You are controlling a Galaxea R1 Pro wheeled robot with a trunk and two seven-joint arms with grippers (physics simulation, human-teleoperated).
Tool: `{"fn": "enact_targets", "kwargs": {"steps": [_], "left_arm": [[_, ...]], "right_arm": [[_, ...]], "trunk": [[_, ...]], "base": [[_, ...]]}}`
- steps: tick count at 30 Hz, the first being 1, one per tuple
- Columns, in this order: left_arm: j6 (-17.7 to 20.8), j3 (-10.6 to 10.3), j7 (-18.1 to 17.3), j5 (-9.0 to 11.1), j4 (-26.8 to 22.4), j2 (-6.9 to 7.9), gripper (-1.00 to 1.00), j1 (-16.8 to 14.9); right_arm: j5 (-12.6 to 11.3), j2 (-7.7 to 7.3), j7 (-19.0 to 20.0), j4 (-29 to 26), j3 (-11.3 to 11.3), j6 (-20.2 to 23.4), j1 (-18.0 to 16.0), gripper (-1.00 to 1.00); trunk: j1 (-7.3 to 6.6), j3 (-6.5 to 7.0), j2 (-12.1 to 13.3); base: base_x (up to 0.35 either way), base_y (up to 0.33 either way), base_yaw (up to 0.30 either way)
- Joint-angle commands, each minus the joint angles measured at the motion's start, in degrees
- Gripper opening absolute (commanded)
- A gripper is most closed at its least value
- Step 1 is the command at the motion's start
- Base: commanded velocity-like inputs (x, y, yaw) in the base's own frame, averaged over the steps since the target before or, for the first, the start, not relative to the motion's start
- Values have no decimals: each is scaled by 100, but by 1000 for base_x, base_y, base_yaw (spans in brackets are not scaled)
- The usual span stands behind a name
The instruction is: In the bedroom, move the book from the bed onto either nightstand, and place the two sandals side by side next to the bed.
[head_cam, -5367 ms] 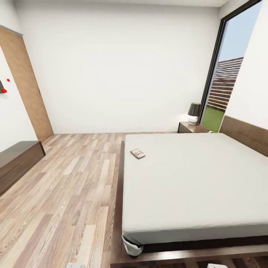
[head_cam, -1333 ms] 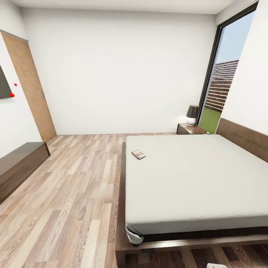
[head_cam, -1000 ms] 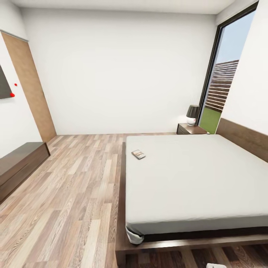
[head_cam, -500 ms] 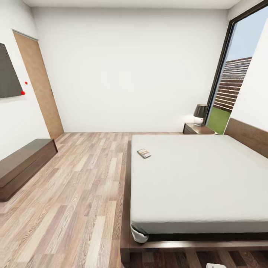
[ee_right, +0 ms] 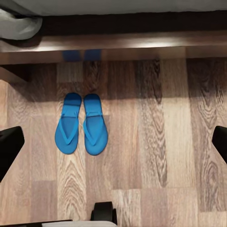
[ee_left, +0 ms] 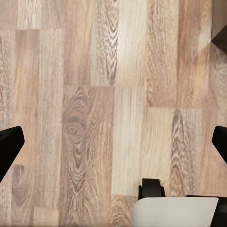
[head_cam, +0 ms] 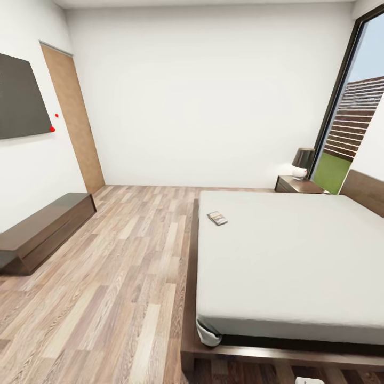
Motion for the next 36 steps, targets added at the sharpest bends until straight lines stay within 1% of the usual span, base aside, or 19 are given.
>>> {"fn": "enact_targets", "kwargs": {"steps": [1,9,22,36], "left_arm": [[-12,-49,19,46,-2,1,100,-3],[-12,-49,19,39,0,1,100,-3],[-12,-50,19,36,0,1,100,-3],[-12,-53,19,36,4,1,100,-3]], "right_arm": [[60,6,51,-13,-48,27,-2,100],[60,6,51,-13,-46,29,-2,100],[50,10,51,-13,-49,27,-2,100],[51,15,51,-13,-36,28,-1,100]], "trunk": [[1,-10,-5],[1,-21,-5],[1,-67,-5],[1,-74,-5]], "base": [[0,44,60],[0,28,52],[0,3,172],[0,0,28]]}}
